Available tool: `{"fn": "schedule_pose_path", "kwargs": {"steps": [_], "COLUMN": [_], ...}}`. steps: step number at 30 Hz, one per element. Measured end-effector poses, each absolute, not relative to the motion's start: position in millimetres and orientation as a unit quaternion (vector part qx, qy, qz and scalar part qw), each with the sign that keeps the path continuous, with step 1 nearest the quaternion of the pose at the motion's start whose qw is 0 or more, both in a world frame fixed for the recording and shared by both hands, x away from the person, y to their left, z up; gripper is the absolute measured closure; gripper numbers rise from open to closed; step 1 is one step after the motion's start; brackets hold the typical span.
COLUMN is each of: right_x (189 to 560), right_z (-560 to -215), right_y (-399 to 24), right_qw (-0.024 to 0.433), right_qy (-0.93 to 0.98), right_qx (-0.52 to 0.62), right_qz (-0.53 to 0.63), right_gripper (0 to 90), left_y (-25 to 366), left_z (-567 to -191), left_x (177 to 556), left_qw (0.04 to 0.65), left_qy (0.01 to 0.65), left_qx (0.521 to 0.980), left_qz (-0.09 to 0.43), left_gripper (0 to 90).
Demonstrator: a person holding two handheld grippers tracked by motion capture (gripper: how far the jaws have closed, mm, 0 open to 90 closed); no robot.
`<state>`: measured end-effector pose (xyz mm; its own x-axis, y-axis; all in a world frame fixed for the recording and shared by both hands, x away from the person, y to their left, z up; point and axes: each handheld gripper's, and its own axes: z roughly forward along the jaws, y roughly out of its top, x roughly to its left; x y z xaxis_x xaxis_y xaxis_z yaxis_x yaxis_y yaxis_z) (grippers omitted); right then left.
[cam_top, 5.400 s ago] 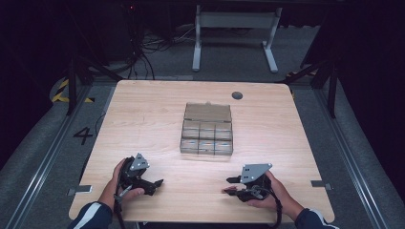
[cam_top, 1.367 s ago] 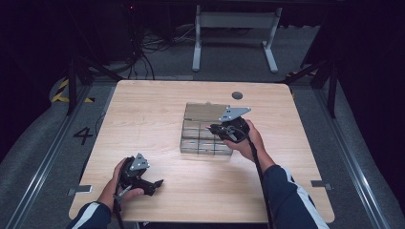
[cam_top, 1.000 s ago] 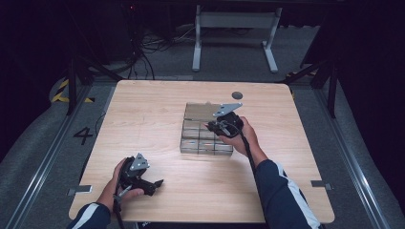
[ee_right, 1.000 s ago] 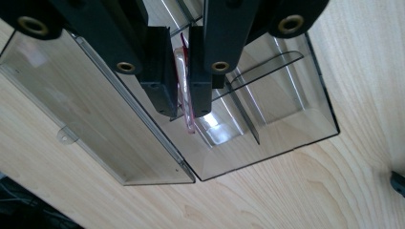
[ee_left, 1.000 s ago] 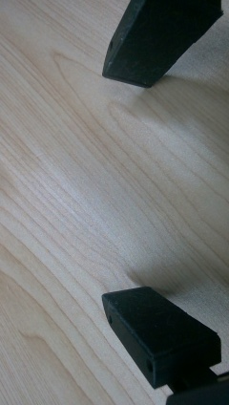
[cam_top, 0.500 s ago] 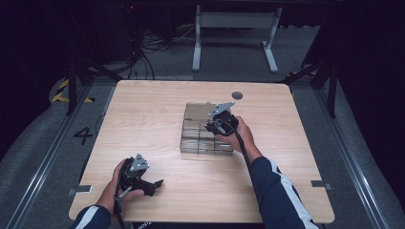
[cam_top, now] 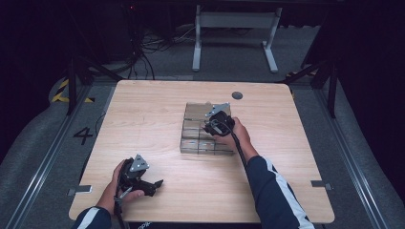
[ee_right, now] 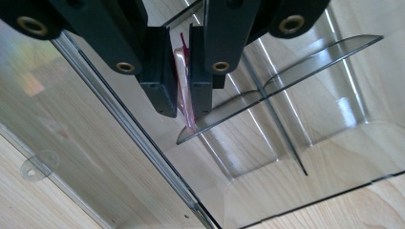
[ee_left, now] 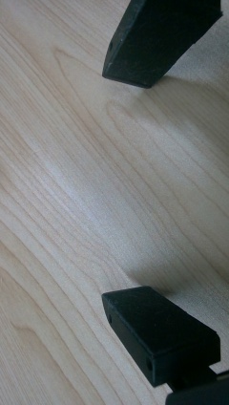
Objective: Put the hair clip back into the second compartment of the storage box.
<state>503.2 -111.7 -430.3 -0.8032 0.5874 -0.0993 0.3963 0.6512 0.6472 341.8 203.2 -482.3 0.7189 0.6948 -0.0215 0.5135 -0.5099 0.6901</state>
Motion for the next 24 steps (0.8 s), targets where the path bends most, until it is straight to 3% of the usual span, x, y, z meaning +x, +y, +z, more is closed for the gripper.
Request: {"fn": "schedule_pose_path", "kwargs": {"steps": [24], "right_x": [498.7], "right_z": [-429.5], "right_y": [-108.4], "right_qw": [0.154], "right_qy": [0.898], "right_qx": [0.272], "right_qz": [0.309], "right_gripper": [80.1], "left_y": [203.2], "left_z": [-482.3], "left_x": [341.9], "left_qw": [0.349], "left_qy": [0.352], "left_qx": [0.859], "left_qz": [0.129], "left_gripper": [0.9]}}
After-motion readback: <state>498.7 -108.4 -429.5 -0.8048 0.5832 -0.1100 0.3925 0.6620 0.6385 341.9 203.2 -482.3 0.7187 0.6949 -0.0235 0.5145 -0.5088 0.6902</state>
